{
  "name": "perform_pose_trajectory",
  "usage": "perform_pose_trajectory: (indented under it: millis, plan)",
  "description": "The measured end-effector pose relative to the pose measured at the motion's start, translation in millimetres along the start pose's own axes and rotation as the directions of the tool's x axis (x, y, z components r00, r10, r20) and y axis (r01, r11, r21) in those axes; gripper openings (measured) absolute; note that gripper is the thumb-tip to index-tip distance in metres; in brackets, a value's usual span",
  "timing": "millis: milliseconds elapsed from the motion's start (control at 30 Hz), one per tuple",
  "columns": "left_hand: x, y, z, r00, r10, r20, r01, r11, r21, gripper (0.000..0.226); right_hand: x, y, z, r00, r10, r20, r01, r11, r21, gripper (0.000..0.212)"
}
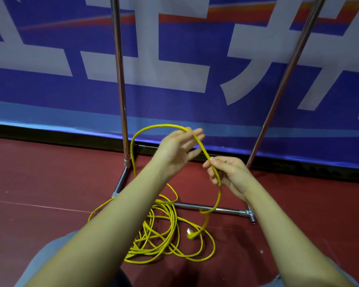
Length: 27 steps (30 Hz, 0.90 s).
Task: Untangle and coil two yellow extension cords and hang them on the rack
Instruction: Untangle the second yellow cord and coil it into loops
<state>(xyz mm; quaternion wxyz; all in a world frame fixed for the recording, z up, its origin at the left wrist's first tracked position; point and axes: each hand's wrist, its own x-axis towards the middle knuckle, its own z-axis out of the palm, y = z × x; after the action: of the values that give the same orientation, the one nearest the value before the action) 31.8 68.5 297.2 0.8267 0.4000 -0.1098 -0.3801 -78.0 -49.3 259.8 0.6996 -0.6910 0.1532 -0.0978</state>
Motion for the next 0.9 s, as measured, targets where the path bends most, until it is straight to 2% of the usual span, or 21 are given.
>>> perform_pose_trajectory:
  millis: [133,267,333,400,467,533,700,800,900]
  plan:
    - [-3,-5,12,0.996,0.091,-0.022,-0.091,0.996,0.005,0.014,0,-6,4,0.999,0.013,0.051,-0.014,0.999,0.03,0.023]
    - [6,26,0,0.978,0.185,-0.098,-0.203,0.953,-0.223,0.012,-3,5,-2,0.985,0.111,0.131,-0.101,0.992,-0.079,0.019]
    - [9,37,-11,0.968,0.186,-0.17,-0.23,0.927,-0.296,0.011,-3,8,-5,0.985,0.113,0.127,-0.099,0.989,-0.111,0.017]
    - [10,36,-17,0.974,0.127,-0.189,-0.178,0.942,-0.285,0.014,-3,6,-5,0.993,0.082,0.089,-0.072,0.991,-0.109,0.019]
    - [10,25,-17,0.987,0.029,-0.156,-0.055,0.985,-0.164,0.021,-2,1,-1,0.998,0.026,0.06,-0.024,0.999,-0.042,0.02]
    - [9,12,-12,0.99,-0.046,-0.134,0.045,0.999,-0.007,0.024,2,-5,4,0.998,-0.035,0.042,0.031,0.994,0.101,0.02]
    - [5,-14,-12,0.984,-0.133,-0.122,0.156,0.968,0.198,0.033,8,-22,5,0.994,-0.098,-0.044,0.108,0.885,0.453,0.024]
    - [-1,-28,-18,0.96,-0.28,-0.013,0.256,0.86,0.442,0.034,10,-27,2,0.989,-0.117,-0.096,0.151,0.799,0.583,0.023]
    - [-7,-35,-21,0.895,-0.421,0.146,0.235,0.725,0.648,0.029,13,-29,0,0.978,-0.13,-0.161,0.205,0.729,0.653,0.024]
